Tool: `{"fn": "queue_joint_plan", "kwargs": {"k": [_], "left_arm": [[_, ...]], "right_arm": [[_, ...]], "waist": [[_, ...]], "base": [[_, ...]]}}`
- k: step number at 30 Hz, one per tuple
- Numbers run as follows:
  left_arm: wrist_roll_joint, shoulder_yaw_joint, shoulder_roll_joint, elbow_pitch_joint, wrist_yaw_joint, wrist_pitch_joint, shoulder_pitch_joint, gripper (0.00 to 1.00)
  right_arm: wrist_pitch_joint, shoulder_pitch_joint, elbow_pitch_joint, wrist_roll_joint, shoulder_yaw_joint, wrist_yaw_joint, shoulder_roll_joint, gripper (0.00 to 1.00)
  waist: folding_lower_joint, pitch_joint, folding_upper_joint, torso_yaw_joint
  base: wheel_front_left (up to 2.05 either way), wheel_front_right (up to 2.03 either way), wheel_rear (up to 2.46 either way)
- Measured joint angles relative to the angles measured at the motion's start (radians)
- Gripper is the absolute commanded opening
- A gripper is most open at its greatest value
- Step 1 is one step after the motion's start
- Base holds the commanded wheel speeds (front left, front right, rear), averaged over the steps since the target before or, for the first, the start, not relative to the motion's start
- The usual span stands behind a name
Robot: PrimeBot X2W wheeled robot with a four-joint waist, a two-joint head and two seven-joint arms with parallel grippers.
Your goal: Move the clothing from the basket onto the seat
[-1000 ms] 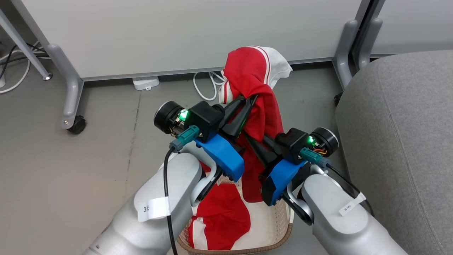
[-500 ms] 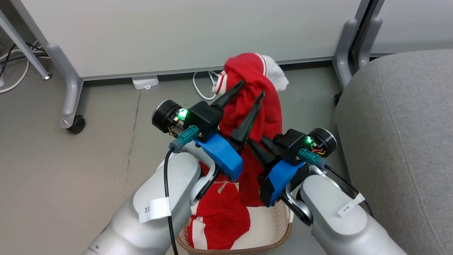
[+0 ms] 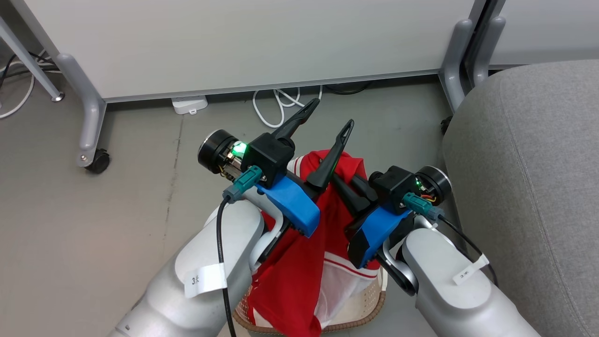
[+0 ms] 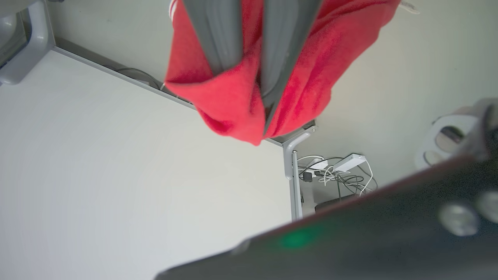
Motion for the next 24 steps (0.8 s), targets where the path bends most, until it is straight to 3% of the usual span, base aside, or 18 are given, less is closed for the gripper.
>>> {"fn": "queue_joint_plan", "kwargs": {"k": [8, 13, 24], "left_arm": [[0.019, 0.011, -0.001, -0.027, 0.008, 0.000, 0.009, 1.00], [0.038, 0.025, 0.000, -0.049, 0.015, 0.000, 0.015, 1.00], [0.091, 0.031, 0.008, -0.101, 0.011, -0.001, 0.037, 1.00]], "right_arm": [[0.000, 0.024, -0.054, -0.017, -0.077, 0.000, -0.002, 0.00], [0.000, 0.042, -0.116, -0.039, -0.127, 0.000, -0.039, 0.00], [0.000, 0.107, -0.251, -0.057, -0.274, 0.000, -0.093, 0.00]], "waist": [[0.0000, 0.019, 0.0000, -0.012], [0.0000, 0.041, 0.0000, -0.035], [0.0000, 0.095, 0.0000, -0.159]], "base": [[0.00, 0.00, 0.00], [0.00, 0.00, 0.00], [0.00, 0.00, 0.00]]}}
